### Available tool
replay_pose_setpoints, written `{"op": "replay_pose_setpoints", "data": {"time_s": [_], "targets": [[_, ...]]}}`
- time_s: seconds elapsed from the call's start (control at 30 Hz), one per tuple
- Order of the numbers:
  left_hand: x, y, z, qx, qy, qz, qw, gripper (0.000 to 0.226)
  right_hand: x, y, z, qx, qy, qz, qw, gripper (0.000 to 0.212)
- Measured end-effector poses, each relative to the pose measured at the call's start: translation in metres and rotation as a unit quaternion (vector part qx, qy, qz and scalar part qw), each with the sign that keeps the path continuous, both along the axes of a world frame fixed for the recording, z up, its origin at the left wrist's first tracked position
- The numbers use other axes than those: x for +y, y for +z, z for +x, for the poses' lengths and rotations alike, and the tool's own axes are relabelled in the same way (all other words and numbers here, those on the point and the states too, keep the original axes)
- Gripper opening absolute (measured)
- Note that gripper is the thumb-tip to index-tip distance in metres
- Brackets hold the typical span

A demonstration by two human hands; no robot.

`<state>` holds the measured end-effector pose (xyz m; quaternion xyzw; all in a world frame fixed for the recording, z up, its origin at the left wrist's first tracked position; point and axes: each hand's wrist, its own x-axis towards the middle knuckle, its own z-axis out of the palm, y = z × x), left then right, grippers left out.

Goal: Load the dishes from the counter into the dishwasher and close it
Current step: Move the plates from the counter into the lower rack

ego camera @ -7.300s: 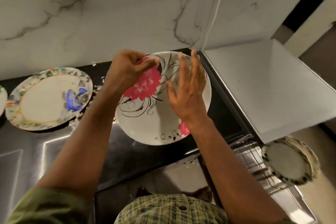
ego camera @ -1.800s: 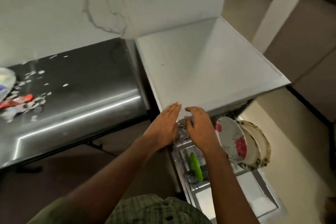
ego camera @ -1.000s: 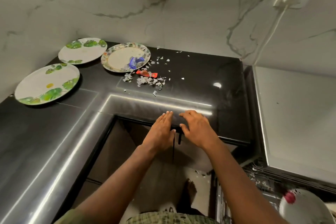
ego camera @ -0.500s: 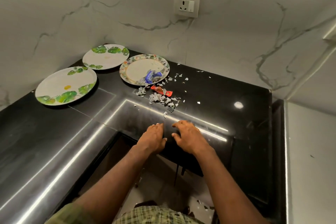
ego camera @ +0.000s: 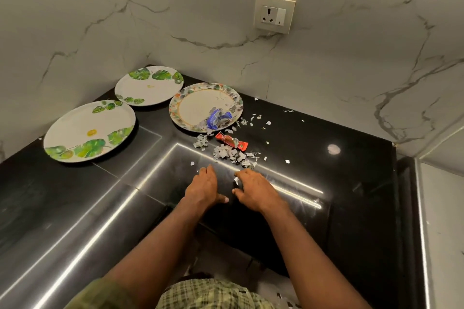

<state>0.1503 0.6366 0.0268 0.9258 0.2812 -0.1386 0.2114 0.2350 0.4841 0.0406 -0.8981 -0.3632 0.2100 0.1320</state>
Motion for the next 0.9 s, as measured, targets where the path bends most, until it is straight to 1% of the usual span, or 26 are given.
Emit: {"op": "replay_pose_setpoints", "data": {"time_s": [0.03,0.07,0.1,0.2,0.27,0.33,0.37,0.43,0.47,0.5,0.57,0.63,0.7,0.77,0.8,0.83,0.87,0.9], "targets": [[0.011,0.001,0.003,0.016,0.006,-0.016,1.0,0.124,0.013,0.001,0.002,0.003,-0.003,-0.013,1.0,0.053],[0.019,0.001,0.005,0.029,0.009,-0.027,0.999,0.125,0.023,0.002,0.004,0.001,-0.006,-0.029,1.0,0.055],[0.023,0.001,0.006,0.036,0.011,-0.033,0.999,0.12,0.029,0.002,0.005,-0.004,-0.008,-0.053,0.999,0.057],[0.045,-0.004,0.008,0.019,0.016,-0.048,0.999,0.091,0.057,0.001,0.008,-0.015,-0.019,-0.13,0.991,0.068],[0.061,-0.008,0.013,-0.017,0.036,-0.069,0.997,0.067,0.073,0.002,0.012,-0.033,-0.017,-0.16,0.986,0.068],[0.075,-0.009,0.019,-0.066,0.097,-0.116,0.986,0.028,0.085,0.003,0.016,-0.04,-0.018,-0.181,0.983,0.069],[0.081,-0.009,0.023,-0.084,0.137,-0.138,0.977,0.017,0.09,0.005,0.017,-0.037,-0.02,-0.19,0.981,0.07],[0.095,-0.007,0.033,-0.12,0.195,-0.152,0.962,0.015,0.099,0.006,0.02,-0.027,-0.025,-0.205,0.978,0.068],[0.102,-0.008,0.04,-0.14,0.221,-0.148,0.954,0.02,0.103,0.008,0.021,-0.024,-0.025,-0.212,0.977,0.066],[0.109,-0.008,0.047,-0.16,0.254,-0.154,0.941,0.028,0.106,0.01,0.022,-0.022,-0.024,-0.218,0.975,0.063],[0.121,-0.007,0.062,-0.197,0.336,-0.203,0.898,0.035,0.109,0.011,0.024,-0.02,-0.019,-0.226,0.974,0.058],[0.135,-0.008,0.08,-0.239,0.403,-0.264,0.843,0.033,0.111,0.01,0.025,-0.023,-0.018,-0.225,0.974,0.052],[0.146,-0.005,0.093,-0.269,0.447,-0.319,0.791,0.03,0.111,0.008,0.026,-0.029,-0.022,-0.219,0.975,0.047],[0.154,-0.001,0.103,-0.298,0.492,-0.381,0.724,0.026,0.111,0.004,0.026,-0.039,-0.025,-0.211,0.976,0.04],[0.157,0.0,0.108,-0.313,0.51,-0.403,0.692,0.028,0.111,0.003,0.027,-0.043,-0.025,-0.207,0.977,0.037],[0.16,0.002,0.111,-0.322,0.524,-0.41,0.674,0.032,0.11,0.001,0.027,-0.045,-0.025,-0.203,0.978,0.035],[0.162,0.002,0.114,-0.324,0.534,-0.403,0.669,0.033,0.11,0.0,0.028,-0.046,-0.026,-0.2,0.978,0.034],[0.164,0.003,0.117,-0.32,0.54,-0.394,0.671,0.032,0.11,-0.001,0.028,-0.046,-0.027,-0.198,0.979,0.033]]}}
